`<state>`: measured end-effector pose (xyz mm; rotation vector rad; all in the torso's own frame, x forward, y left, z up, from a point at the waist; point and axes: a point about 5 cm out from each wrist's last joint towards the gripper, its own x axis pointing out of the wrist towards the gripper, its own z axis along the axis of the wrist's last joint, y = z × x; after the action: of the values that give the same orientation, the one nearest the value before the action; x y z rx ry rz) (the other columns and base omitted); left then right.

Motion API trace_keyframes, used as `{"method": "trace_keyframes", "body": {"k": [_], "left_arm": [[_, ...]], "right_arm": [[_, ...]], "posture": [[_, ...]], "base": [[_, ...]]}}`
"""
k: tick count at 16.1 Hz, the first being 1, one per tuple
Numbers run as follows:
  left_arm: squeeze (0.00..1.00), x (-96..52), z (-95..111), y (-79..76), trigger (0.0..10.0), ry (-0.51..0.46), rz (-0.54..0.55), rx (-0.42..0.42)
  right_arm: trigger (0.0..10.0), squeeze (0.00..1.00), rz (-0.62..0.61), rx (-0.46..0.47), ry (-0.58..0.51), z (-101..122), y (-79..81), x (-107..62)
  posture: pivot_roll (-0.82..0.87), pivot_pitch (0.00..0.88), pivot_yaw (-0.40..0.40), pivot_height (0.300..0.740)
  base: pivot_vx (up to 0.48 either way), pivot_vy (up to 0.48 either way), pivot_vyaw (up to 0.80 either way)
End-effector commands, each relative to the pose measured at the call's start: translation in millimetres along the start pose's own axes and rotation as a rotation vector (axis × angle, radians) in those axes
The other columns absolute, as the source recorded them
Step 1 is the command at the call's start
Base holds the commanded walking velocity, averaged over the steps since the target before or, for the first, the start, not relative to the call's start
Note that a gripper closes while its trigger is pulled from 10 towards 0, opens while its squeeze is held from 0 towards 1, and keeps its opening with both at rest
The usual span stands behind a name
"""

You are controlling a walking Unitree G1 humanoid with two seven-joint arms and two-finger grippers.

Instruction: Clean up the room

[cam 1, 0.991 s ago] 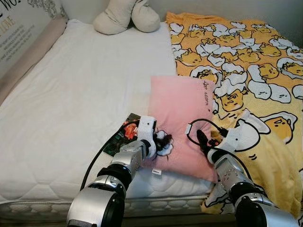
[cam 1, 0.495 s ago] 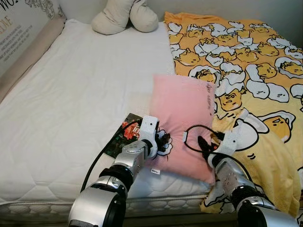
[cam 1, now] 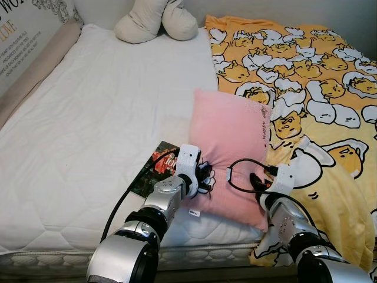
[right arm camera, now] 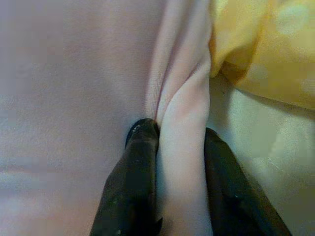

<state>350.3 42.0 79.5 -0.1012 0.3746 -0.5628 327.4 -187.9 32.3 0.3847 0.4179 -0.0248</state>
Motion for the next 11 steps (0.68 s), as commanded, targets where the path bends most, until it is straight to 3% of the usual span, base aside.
{"method": "trace_keyframes", "body": {"k": [1,4,8,11], "left_arm": [[0.0,-1.5,-7,1.9,0.0,0.021,0.01,-0.002],[0.0,-2.0,-1,7.3,0.0,0.006,0.038,-0.006],[0.0,-2.7,5,10.3,0.0,-0.018,0.023,0.009],[0.0,1.1,33,7.6,0.0,-0.087,-0.009,0.08]], "right_arm": [[0.0,0.0,-0.075,-0.002,0.127,-29,-15.8,-9.1],[0.0,0.0,-0.051,-0.035,0.071,-16,-10.5,-4.9],[0.0,0.0,-0.062,-0.004,0.052,-12,-13.7,-5.1],[0.0,0.0,-0.012,-0.016,-0.056,18,-0.1,3.0]], "posture": [[0.09,0.102,-0.002,0.74],[0.08,0.068,-0.007,0.74],[0.07,0.016,-0.006,0.74],[0.08,0.0,-0.001,0.74]], "base": [[0.0,0.0,0.0],[0.0,0.0,0.0],[0.0,0.0,0.0],[0.0,0.0,0.0]]}}
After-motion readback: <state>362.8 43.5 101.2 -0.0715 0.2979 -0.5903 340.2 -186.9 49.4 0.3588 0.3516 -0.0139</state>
